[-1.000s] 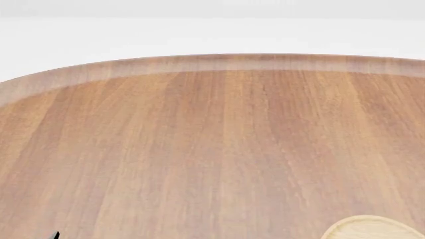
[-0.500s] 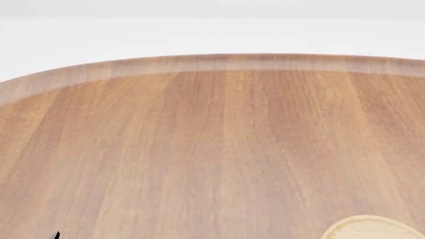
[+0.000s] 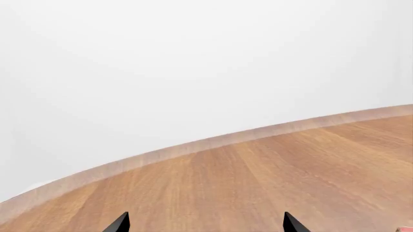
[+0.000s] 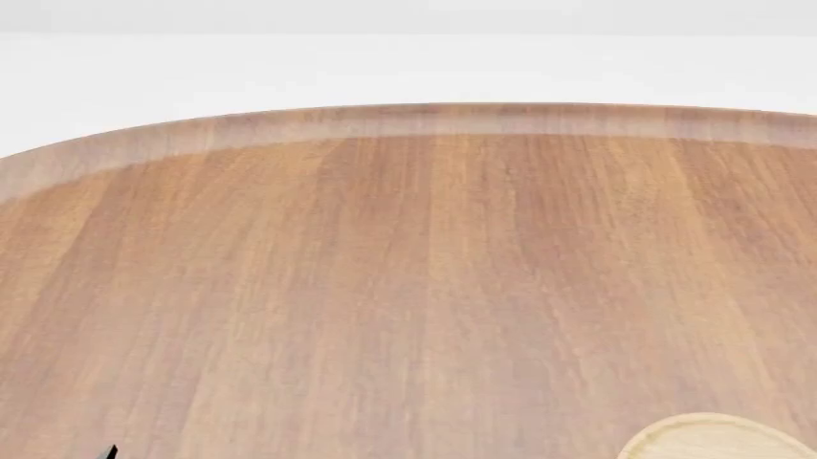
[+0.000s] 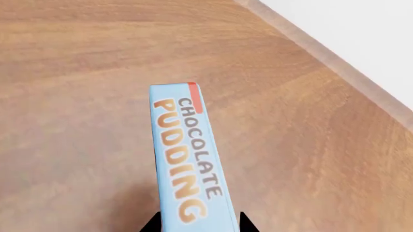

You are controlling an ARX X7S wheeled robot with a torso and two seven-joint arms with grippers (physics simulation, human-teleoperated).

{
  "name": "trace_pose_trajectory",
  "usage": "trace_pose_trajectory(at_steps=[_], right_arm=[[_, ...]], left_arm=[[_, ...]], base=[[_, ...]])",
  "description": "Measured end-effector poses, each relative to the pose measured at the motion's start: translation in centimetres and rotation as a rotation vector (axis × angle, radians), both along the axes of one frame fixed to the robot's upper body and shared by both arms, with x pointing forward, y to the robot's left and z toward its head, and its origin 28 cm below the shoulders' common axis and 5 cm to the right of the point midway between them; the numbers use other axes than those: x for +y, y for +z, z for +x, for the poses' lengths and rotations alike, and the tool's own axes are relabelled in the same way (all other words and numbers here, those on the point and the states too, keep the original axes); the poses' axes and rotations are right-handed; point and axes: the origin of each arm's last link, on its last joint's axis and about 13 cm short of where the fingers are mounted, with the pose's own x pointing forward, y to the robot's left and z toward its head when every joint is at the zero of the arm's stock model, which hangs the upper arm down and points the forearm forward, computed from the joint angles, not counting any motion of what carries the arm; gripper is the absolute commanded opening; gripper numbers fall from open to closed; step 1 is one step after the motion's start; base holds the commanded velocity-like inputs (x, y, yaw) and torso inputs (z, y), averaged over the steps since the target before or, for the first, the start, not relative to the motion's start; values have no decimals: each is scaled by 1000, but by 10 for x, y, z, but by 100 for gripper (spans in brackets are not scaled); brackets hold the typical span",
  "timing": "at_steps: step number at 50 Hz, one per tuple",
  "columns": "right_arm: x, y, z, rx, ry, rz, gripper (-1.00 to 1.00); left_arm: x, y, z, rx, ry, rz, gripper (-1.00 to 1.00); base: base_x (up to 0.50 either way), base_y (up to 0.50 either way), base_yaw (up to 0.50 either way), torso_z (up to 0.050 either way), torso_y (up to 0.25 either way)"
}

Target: Put the chocolate pudding to the left of the plate.

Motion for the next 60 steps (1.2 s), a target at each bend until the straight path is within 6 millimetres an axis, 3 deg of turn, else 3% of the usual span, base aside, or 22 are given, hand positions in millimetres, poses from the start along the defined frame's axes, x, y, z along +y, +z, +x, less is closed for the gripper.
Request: trace_pose_trajectory(at_steps=[24,60], right_arm=[[1,-26,1,44,-12,30,-100],[-1,-44,13,13,-51,117,-100]], left_arm=[[0,0,0,0,-1,1,100],[-1,-1,0,1,-1,2,100]], base=[[0,0,0,0,0],[0,0,0,0,0]])
